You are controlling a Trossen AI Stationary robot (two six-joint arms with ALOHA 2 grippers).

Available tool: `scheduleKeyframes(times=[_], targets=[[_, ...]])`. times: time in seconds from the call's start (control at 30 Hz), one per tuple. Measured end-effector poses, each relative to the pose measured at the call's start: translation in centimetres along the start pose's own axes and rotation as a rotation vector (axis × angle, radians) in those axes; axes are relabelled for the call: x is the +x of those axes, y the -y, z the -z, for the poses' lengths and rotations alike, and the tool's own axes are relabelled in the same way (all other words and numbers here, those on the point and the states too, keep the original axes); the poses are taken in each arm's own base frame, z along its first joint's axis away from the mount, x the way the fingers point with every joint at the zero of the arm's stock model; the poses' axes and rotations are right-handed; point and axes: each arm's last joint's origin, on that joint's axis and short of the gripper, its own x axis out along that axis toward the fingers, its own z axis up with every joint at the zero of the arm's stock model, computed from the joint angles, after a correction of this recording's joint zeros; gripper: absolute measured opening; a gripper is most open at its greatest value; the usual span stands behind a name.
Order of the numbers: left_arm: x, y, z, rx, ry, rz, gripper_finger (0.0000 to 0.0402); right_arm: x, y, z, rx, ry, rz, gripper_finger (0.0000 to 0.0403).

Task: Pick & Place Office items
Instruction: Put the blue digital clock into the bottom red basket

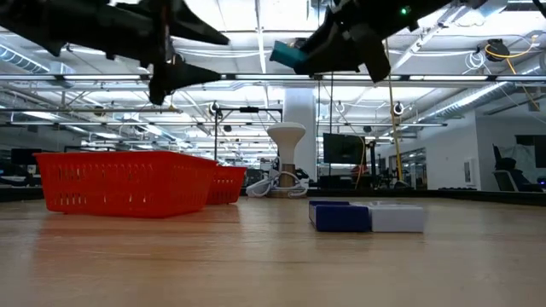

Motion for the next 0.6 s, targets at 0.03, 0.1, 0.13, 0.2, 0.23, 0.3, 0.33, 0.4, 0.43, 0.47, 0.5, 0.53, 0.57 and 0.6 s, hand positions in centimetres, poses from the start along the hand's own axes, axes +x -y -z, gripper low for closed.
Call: scheduleKeyframes(times=[0.03,0.1,0.13,0.2,0.23,0.3,0.33,0.4,0.43,0.47,0.5,0.53,0.57,0.6], targets=[[0.6,0.1,0.2,0.002,-0.009,-0.008,0.0274,-0.1,-0.2,0.1,-0.010,0.012,0.005,0.0150],[1.7,0.5,0.5,0.023,-0.028,-0.018,0.0273,-0.1,-0.5,0.5,-0.013,0.039,0.022,0.0150],[2.3,0.8,0.5,0.037,-0.034,-0.014,0.0274,-0.2,-0.7,0.7,-0.012,0.051,0.030,0.0150],[3.5,1.5,0.3,0.083,-0.041,0.007,0.0273,-0.2,-1.0,1.1,-0.014,0.069,0.044,0.0150],[4.0,2.0,0.2,0.107,-0.042,0.019,0.0273,-0.2,-1.1,1.3,-0.022,0.073,0.048,0.0150],[5.1,2.7,-0.1,0.146,-0.041,0.037,0.0274,-0.3,-1.3,1.6,-0.036,0.075,0.050,0.0150],[5.5,3.0,-0.1,0.157,-0.041,0.042,0.0273,-0.3,-1.3,1.7,-0.038,0.074,0.050,0.0150],[6.4,3.4,-0.2,0.167,-0.038,0.041,0.0274,-0.3,-1.2,1.6,-0.031,0.080,0.055,0.0150],[6.8,3.5,-0.2,0.166,-0.037,0.039,0.0274,-0.3,-1.2,1.6,-0.028,0.085,0.056,0.0150],[7.2,3.6,-0.1,0.166,-0.038,0.035,0.0273,-0.4,-1.3,1.5,-0.025,0.090,0.057,0.0150],[7.5,3.6,-0.1,0.167,-0.040,0.032,0.0274,-0.4,-1.3,1.4,-0.023,0.095,0.058,0.0150],[7.8,3.6,0.0,0.169,-0.042,0.027,0.0274,-0.4,-1.3,1.4,-0.021,0.099,0.059,0.0150],[8.1,3.6,0.1,0.168,-0.048,0.021,0.0273,-0.5,-1.4,1.3,-0.020,0.103,0.057,0.0150],[8.4,3.6,0.2,0.160,-0.051,0.016,0.0273,-0.5,-1.4,1.3,-0.020,0.104,0.056,0.0150]])
